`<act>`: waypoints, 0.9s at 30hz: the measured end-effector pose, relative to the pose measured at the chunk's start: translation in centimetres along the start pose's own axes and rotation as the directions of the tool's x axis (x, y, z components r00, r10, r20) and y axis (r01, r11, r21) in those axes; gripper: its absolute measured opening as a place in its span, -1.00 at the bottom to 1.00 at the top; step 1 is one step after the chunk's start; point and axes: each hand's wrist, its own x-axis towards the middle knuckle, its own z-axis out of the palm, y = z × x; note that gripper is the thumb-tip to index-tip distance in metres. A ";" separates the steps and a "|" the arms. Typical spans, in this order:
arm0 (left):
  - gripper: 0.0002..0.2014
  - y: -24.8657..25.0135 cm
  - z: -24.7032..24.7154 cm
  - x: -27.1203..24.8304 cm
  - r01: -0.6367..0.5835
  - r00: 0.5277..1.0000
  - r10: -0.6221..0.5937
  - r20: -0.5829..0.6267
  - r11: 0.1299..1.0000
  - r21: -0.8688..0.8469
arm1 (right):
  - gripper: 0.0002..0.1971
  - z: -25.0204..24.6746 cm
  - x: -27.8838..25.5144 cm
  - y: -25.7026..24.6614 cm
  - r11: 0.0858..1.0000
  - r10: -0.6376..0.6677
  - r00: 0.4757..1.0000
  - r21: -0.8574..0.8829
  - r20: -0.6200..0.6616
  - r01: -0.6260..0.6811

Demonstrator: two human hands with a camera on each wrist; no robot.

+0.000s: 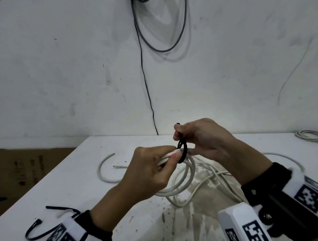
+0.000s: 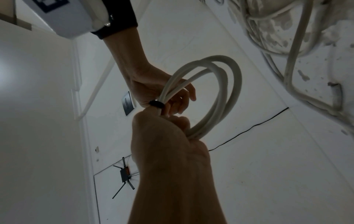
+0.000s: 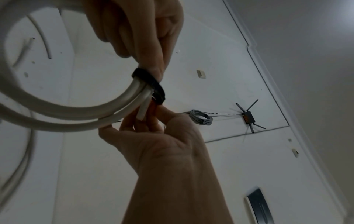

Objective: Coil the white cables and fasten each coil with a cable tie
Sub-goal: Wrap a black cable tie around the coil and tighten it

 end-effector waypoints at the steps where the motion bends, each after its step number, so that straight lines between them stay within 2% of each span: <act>1: -0.72 0.0 0.0 0.0 0.004 1.000 -0.004 0.002 1.000 -0.005 | -0.79 0.0 0.1 0.0 0.999 -0.029 0.999 0.016 -0.041 0.029; 5: -0.73 0.3 0.2 -0.1 0.055 0.998 -0.054 0.032 0.998 -0.013 | -0.70 0.2 0.6 0.7 0.987 -0.152 0.971 0.022 -0.187 0.158; 7: -0.78 0.3 0.4 -0.1 0.155 0.987 -0.152 0.049 0.986 -0.064 | -0.64 0.6 0.6 1.1 0.965 -0.259 0.939 -0.087 -0.224 0.246; 9: -0.80 0.1 0.3 0.0 0.344 0.938 -0.331 0.104 0.926 -0.156 | -0.63 0.6 0.4 1.4 0.918 -0.361 0.909 -0.250 -0.210 0.307; 11: -0.81 -0.2 0.0 0.1 0.516 0.856 -0.481 0.189 0.813 -0.270 | -0.66 0.5 0.2 1.3 0.876 -0.396 0.901 -0.365 -0.174 0.315; 13: -0.78 -0.1 0.0 0.2 0.589 0.808 -0.539 0.238 0.726 -0.355 | -0.67 0.6 0.0 1.1 0.862 -0.400 0.903 -0.399 -0.158 0.312; 19: -0.76 0.4 0.4 0.7 0.623 0.770 -0.597 0.228 0.624 -0.471 | -0.74 1.1 -0.2 1.7 0.837 -0.424 0.869 -0.477 -0.254 0.269; 23: -0.77 0.5 0.8 0.6 0.626 0.768 -0.610 0.195 0.652 -0.429 | -0.77 1.4 -0.5 2.3 0.808 -0.437 0.850 -0.543 -0.294 0.228; 27: -0.78 0.5 0.7 0.5 0.624 0.772 -0.602 0.206 0.653 -0.429 | -0.77 1.6 -0.8 2.2 0.828 -0.402 0.873 -0.517 -0.275 0.218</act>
